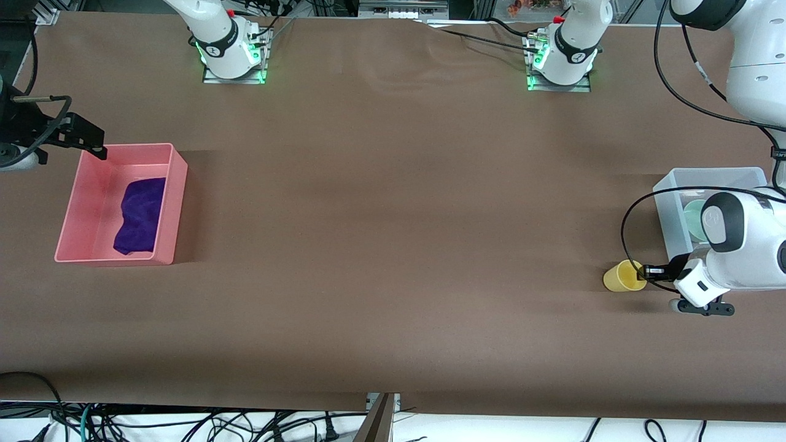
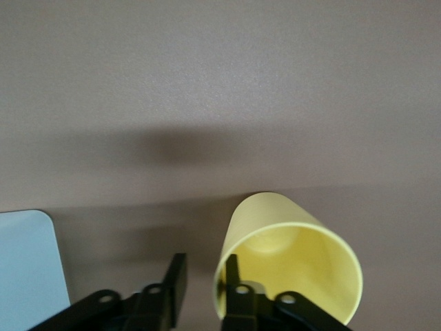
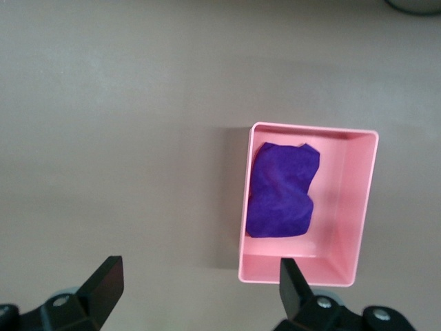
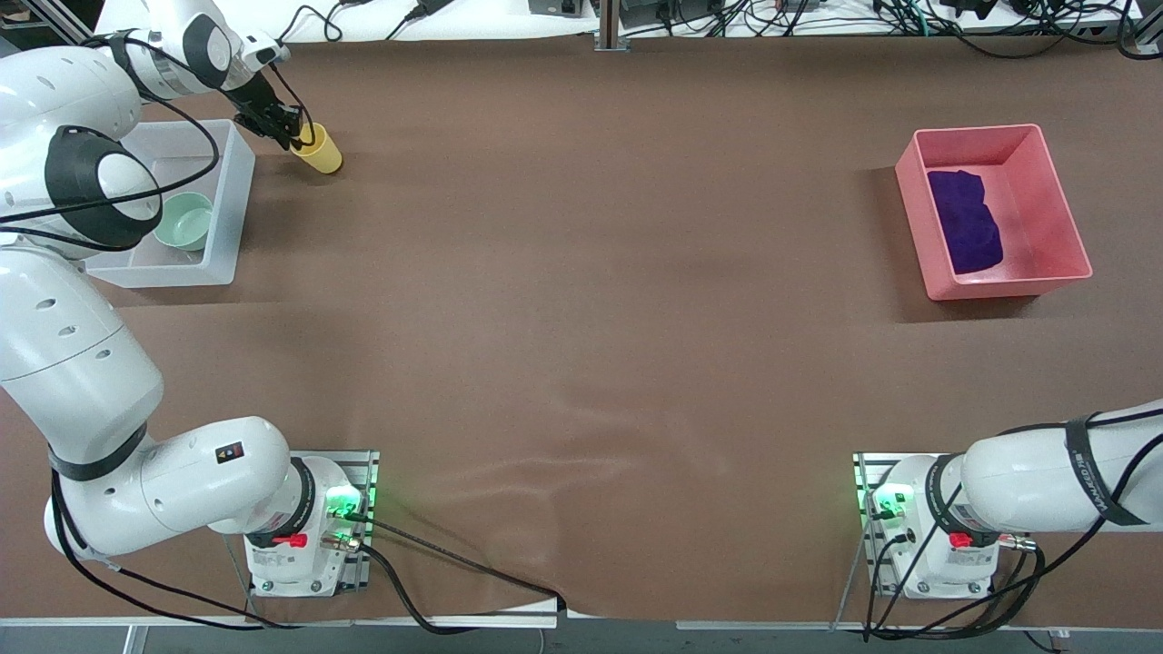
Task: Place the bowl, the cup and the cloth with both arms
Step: 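Release the cloth with the right gripper while the left gripper reaches the cup, then grasp the yellow cup with the left gripper and lift it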
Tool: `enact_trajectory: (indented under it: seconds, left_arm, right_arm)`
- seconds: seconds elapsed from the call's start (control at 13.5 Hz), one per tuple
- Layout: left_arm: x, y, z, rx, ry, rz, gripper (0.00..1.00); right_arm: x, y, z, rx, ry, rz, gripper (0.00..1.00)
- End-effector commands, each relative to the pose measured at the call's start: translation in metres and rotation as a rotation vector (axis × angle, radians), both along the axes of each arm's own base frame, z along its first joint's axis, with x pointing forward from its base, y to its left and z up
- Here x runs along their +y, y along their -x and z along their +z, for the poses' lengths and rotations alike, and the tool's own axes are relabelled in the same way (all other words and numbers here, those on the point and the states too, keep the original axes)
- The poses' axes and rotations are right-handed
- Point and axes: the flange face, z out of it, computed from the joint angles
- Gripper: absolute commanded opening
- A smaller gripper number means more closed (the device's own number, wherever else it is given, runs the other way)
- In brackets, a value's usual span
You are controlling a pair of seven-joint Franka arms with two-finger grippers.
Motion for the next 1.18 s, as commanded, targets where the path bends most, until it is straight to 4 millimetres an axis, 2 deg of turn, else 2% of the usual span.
enact_trajectory:
  seconds: [0.0, 0.15, 0.37, 0.44, 0.59, 0.74, 0.81, 0.96, 1.11]
  left_arm:
    - [-0.005, -0.001, 0.003, -0.008, -0.003, -0.017, 0.00]
    - [-0.006, -0.005, 0.015, -0.024, -0.004, -0.016, 0.00]
    - [0.008, -0.001, 0.072, -0.047, -0.041, -0.005, 0.00]
    - [0.019, 0.003, 0.094, -0.057, -0.057, 0.005, 0.00]
    - [0.056, 0.015, 0.125, -0.062, -0.075, -0.068, 0.00]
    - [0.108, 0.041, 0.145, 0.006, -0.092, -0.158, 0.00]
    - [0.132, 0.058, 0.148, 0.048, -0.072, -0.186, 0.00]
    - [0.184, 0.094, 0.132, 0.112, -0.017, -0.218, 0.00]
    - [0.221, 0.133, 0.093, 0.146, 0.037, -0.212, 0.00]
  right_arm:
    - [0.001, 0.001, -0.003, 0.019, -0.016, -0.034, 1.00]
    - [-0.001, -0.004, -0.011, 0.031, -0.004, -0.028, 1.00]
    - [-0.001, -0.006, -0.012, 0.034, -0.004, -0.030, 1.00]
    - [-0.001, -0.006, -0.013, 0.034, -0.004, -0.028, 1.00]
    - [-0.001, -0.006, -0.013, 0.034, -0.004, -0.031, 1.00]
    - [0.004, -0.005, -0.013, 0.034, -0.006, -0.024, 1.00]
    - [0.006, -0.006, -0.013, 0.035, -0.006, -0.020, 1.00]
    - [0.007, -0.005, -0.013, 0.034, -0.006, -0.019, 1.00]
    - [0.007, -0.006, -0.013, 0.035, -0.006, -0.019, 1.00]
